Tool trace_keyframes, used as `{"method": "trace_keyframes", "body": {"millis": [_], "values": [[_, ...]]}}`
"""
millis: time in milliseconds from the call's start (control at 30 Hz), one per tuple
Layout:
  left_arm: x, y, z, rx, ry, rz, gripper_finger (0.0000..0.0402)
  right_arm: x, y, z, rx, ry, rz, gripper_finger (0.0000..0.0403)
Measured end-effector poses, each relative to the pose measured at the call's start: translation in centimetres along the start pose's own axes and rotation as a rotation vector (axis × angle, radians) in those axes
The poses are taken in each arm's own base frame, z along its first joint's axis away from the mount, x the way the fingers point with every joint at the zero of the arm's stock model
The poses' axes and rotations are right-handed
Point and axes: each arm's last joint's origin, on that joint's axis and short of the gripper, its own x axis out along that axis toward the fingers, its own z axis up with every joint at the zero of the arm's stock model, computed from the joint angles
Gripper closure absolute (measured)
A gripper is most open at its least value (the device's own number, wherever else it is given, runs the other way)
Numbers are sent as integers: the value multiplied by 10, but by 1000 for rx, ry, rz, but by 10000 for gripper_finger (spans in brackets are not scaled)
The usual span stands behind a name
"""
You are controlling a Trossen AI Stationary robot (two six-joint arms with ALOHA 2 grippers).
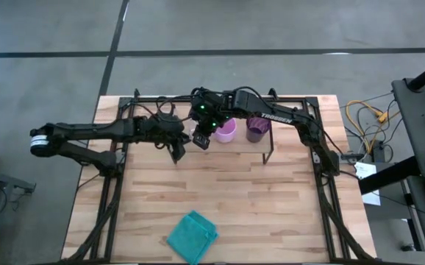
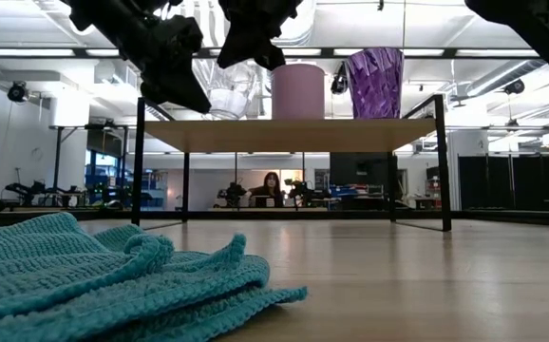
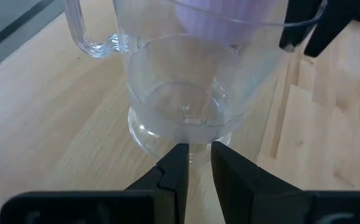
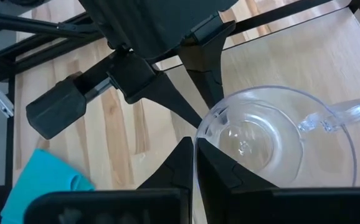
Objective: Stack small to large cups/mugs on shelf
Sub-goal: Put the transparent mug on the shelf, then return to Home Position
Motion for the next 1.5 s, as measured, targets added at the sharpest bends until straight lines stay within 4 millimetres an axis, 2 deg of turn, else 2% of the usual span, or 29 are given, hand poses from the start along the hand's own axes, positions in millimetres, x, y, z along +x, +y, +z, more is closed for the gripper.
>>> {"method": "trace_keyframes", "body": {"millis": [633, 1033, 1233, 1500], "values": [[3, 2, -7, 0, 11, 5, 345, 4, -1, -1, -6, 4, -2, 391], [4, 2, -10, 3, 21, 12, 345, 17, -4, -1, 6, -32, 9, 316], [1, 2, -10, 2, 21, 7, 345, 8, -2, 5, -10, -75, -17, 306], [-11, 3, -8, -5, -18, -4, 345, -20, 7, 11, -23, -135, -5, 323]]}}
